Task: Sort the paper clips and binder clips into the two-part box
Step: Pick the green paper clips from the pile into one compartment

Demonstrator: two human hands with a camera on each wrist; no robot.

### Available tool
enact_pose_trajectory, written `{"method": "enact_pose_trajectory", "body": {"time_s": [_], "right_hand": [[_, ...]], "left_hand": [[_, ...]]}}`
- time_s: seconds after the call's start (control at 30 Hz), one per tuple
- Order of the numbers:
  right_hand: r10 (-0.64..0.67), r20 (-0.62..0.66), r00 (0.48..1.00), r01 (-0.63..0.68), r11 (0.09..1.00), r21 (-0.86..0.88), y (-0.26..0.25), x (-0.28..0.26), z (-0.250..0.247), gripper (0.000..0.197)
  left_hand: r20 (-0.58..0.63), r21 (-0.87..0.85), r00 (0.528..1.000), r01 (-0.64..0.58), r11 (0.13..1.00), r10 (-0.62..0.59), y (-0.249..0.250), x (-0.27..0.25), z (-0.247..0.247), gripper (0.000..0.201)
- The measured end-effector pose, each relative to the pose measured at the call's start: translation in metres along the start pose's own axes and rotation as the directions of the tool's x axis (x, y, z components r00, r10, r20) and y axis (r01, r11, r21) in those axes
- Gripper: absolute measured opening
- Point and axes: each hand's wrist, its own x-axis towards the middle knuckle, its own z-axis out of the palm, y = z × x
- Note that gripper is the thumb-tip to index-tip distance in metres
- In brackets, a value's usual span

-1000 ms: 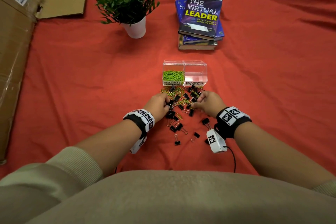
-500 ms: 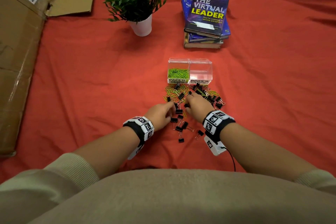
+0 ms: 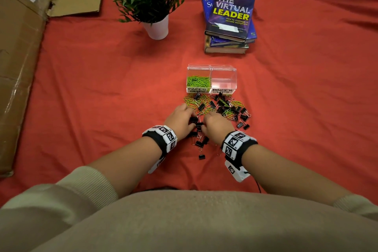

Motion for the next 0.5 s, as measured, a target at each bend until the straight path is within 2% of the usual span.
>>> {"method": "enact_pose_trajectory", "body": {"time_s": [0.13,0.2,0.27,0.33,0.43,0.5], "right_hand": [[0.045,0.025,0.999,-0.045,0.999,0.004,0.000,-0.002,0.002,0.031],[0.049,0.031,0.998,-0.049,0.999,-0.008,0.001,-0.003,0.003,0.032],[0.056,0.040,0.998,-0.056,0.998,-0.016,0.002,-0.004,0.003,0.032],[0.061,0.055,0.997,-0.059,0.998,-0.037,0.002,-0.006,0.002,0.032],[0.057,0.051,0.997,-0.057,0.998,-0.005,0.003,-0.010,-0.002,0.020],[0.104,0.023,0.994,-0.107,0.979,0.176,0.008,-0.011,-0.008,0.007]], "left_hand": [[0.072,0.030,0.993,-0.093,0.995,0.090,-0.006,-0.011,0.000,0.027],[0.048,0.021,0.995,-0.083,0.996,0.082,-0.009,-0.013,0.000,0.023],[-0.054,-0.016,0.999,0.004,1.000,-0.004,-0.012,-0.011,-0.002,0.015],[-0.136,-0.049,0.982,0.123,0.991,-0.129,-0.013,-0.006,-0.006,0.012],[-0.125,-0.016,0.967,0.222,0.975,-0.222,-0.008,0.001,-0.008,0.016],[-0.111,0.025,0.963,0.248,0.968,-0.244,-0.004,0.004,-0.007,0.022]]}}
